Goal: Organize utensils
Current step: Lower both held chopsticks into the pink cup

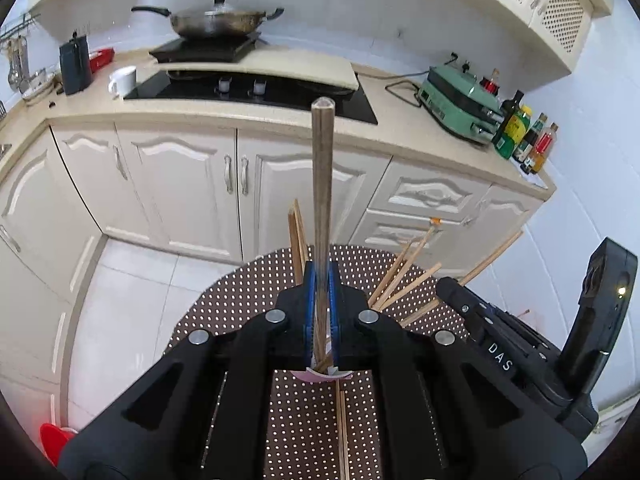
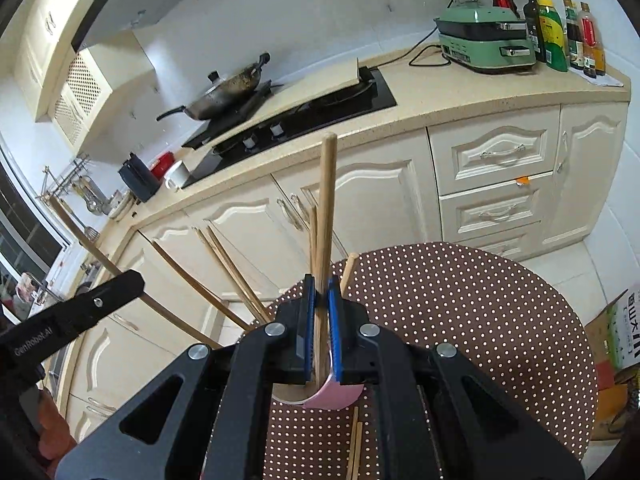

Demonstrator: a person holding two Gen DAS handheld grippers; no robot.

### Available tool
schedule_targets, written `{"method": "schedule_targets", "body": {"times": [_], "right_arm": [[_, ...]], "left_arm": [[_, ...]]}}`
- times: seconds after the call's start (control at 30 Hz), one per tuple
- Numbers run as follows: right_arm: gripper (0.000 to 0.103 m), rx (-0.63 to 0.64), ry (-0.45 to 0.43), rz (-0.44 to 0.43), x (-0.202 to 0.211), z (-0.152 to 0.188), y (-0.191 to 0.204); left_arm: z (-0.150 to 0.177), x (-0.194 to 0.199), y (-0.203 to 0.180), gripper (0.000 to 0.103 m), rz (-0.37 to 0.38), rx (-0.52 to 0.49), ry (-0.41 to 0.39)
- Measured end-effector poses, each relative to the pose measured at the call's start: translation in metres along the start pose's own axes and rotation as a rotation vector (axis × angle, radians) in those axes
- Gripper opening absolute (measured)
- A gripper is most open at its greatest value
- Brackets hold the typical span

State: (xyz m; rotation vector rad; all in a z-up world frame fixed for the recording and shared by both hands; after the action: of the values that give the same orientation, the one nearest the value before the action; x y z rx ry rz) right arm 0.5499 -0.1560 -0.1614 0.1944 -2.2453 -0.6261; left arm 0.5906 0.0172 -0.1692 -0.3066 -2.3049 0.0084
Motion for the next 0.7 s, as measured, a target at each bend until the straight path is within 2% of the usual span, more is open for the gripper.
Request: {"method": "schedule_targets", "body": {"times": [0.23, 0.6, 0.7], "right_arm": [[0.006, 0.017, 0.050, 0.018, -0.020, 0.010, 0.000], [0.006, 0.018, 0.086, 0.027, -0.039, 0.011, 0.000], [0.009, 0.027, 0.096, 0.014, -0.042, 0.011, 0.004]], "left_arm": [[0.019, -0.034, 0.005, 0.006, 0.007, 0.014, 0.077], [0.035, -0.067, 0.011, 0.007, 0.028, 0.012, 0.137], [0.037, -0.074, 0.012, 0.007, 0.038, 0.017, 0.141]]}}
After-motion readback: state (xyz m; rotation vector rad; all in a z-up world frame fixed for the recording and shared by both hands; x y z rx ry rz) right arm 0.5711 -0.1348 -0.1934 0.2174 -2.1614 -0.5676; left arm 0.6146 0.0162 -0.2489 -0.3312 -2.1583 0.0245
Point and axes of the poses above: each gripper's, at about its wrist camera, not at the fingertips, and x roughly against the way its jaws point, y to its left, z to its underside, the point moved 9 cm from there along -x, roughly the way its jaws point, and after that the axes turned 9 degrees about -x, right-handed, at the moved point
